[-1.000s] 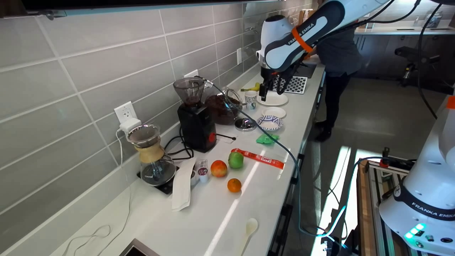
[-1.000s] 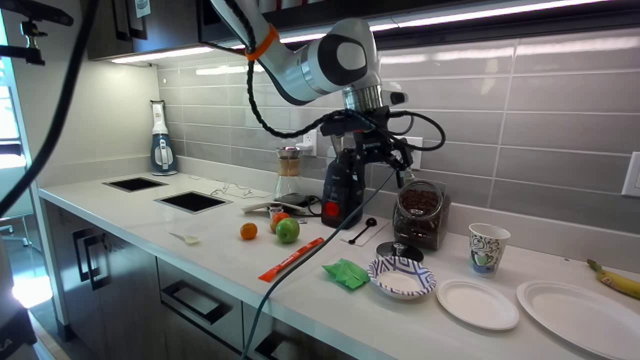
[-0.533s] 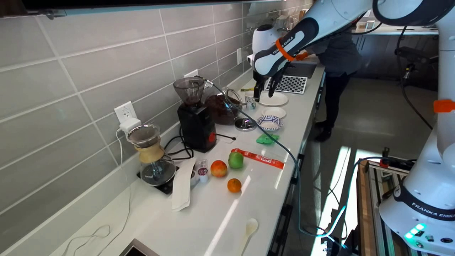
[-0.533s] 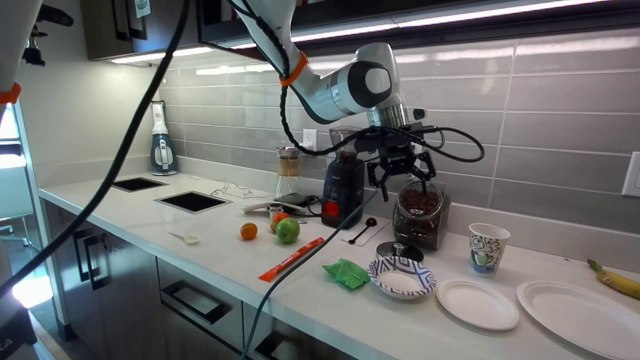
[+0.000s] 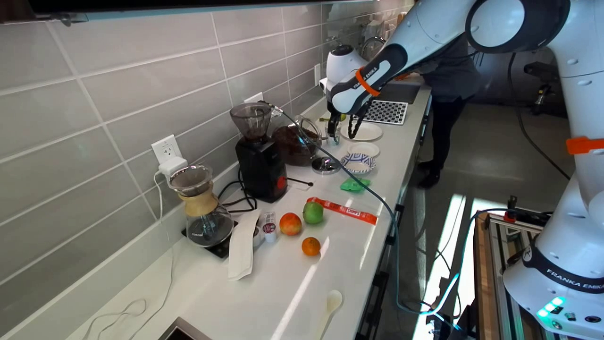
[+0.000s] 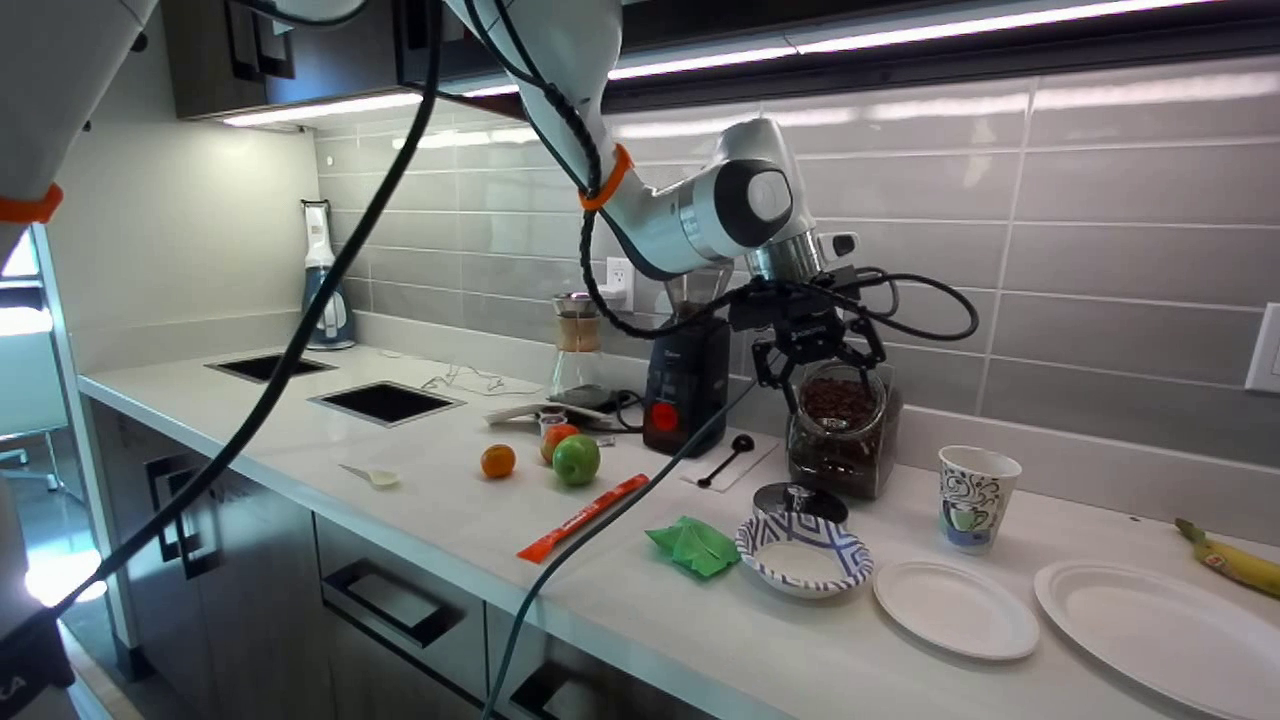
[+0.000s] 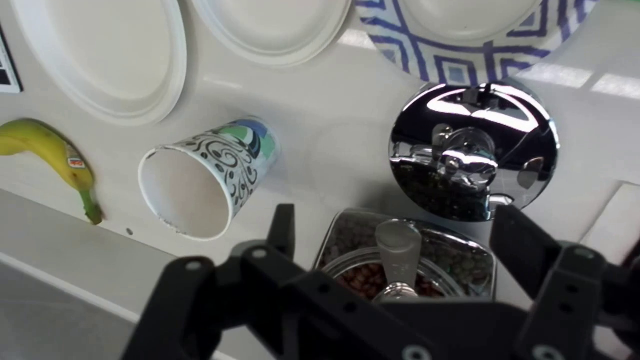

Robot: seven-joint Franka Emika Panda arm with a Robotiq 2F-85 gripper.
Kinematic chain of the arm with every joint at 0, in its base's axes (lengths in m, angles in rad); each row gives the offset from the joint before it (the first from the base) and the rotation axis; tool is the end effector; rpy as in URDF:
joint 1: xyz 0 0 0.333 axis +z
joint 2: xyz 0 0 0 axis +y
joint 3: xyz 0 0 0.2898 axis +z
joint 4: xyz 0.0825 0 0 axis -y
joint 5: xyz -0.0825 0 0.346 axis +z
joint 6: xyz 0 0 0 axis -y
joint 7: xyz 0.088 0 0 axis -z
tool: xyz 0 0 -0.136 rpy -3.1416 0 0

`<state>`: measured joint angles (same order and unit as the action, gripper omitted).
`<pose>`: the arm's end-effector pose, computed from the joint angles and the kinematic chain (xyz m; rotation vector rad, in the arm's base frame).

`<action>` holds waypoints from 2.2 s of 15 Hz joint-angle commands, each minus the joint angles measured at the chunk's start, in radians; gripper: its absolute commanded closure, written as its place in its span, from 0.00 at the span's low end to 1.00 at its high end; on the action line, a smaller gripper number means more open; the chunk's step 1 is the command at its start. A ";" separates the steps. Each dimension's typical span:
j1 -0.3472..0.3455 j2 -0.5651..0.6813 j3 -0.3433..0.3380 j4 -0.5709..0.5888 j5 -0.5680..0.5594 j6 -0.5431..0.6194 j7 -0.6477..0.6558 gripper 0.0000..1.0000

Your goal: Pick up the spoon and scoop some of the contents in the jar and pour them in the bowl

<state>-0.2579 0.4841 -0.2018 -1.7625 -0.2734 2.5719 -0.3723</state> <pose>0.5938 -0.2802 0.3039 2.7407 0.2166 0.2609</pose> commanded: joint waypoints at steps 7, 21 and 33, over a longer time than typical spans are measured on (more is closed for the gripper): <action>0.197 0.092 -0.219 -0.021 -0.355 0.202 0.335 0.00; 0.323 0.172 -0.312 -0.018 -0.792 0.198 0.858 0.00; 0.384 0.234 -0.379 0.034 -0.950 0.178 1.107 0.11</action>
<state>0.1063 0.6788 -0.5495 -1.7591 -1.1735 2.7418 0.6690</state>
